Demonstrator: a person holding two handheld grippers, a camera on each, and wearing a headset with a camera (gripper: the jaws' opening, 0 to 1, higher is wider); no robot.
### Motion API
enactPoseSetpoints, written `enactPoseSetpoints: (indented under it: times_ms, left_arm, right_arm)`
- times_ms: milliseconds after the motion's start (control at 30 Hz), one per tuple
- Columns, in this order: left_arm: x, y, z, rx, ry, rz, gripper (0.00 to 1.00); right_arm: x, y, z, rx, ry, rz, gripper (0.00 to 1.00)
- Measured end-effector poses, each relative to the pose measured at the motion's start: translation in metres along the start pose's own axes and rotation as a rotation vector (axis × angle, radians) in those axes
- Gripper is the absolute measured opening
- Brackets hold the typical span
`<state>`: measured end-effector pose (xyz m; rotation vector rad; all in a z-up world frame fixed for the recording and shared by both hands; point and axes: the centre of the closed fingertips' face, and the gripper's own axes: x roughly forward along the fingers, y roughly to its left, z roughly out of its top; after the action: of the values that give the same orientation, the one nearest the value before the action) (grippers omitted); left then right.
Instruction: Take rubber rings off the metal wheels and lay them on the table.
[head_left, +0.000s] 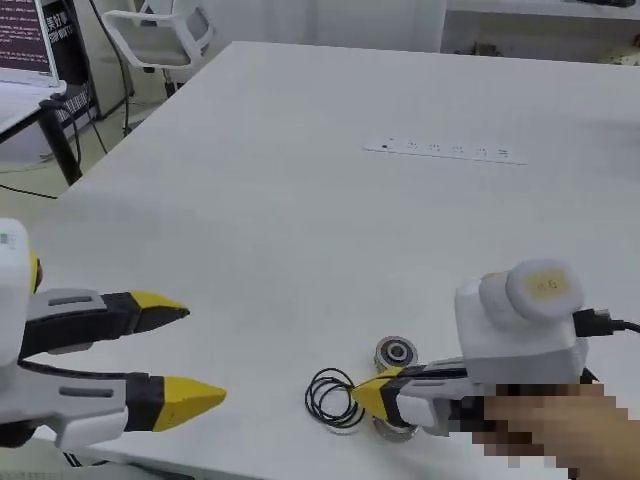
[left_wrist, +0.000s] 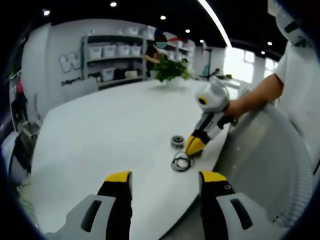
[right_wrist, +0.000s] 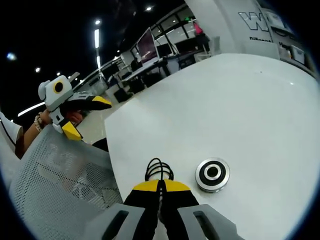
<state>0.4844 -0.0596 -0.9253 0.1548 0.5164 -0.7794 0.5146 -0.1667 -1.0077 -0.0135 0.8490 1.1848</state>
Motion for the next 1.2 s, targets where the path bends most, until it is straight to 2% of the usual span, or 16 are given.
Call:
enactPoseSetpoints:
  times_ms: [367,667,733,833,967,1200]
  left_arm:
    - [0.000,-0.003,0.000,0.000,-0.002,-0.011,0.54]
    - [0.000,-0.007,0.000,-0.003,-0.010,-0.014,0.55]
    - [0.000,-0.007,0.000,-0.004,-0.013,-0.017,0.55]
    - [0.001,-0.008,0.000,-0.003,-0.014,-0.020,0.55]
    - [0.000,-0.009,0.002,-0.007,-0.021,-0.026,0.57]
    - [0.000,-0.012,0.007,0.003,-0.038,-0.038,0.65]
  right_arm:
    - [0.001,0.004,-0.002,-0.175,0.036,-0.024,0.03]
    - [-0.010,-0.001,0.004,-0.215,0.035,-0.045,0.11]
    - [-0.014,-0.001,0.005,-0.224,0.045,-0.054,0.14]
    - [-0.022,0.006,0.010,-0.243,0.041,-0.048,0.24]
    - [-0.032,0.009,0.017,-0.322,0.045,-0.055,0.30]
    - [-0.052,0.016,0.016,-0.365,0.051,-0.052,0.49]
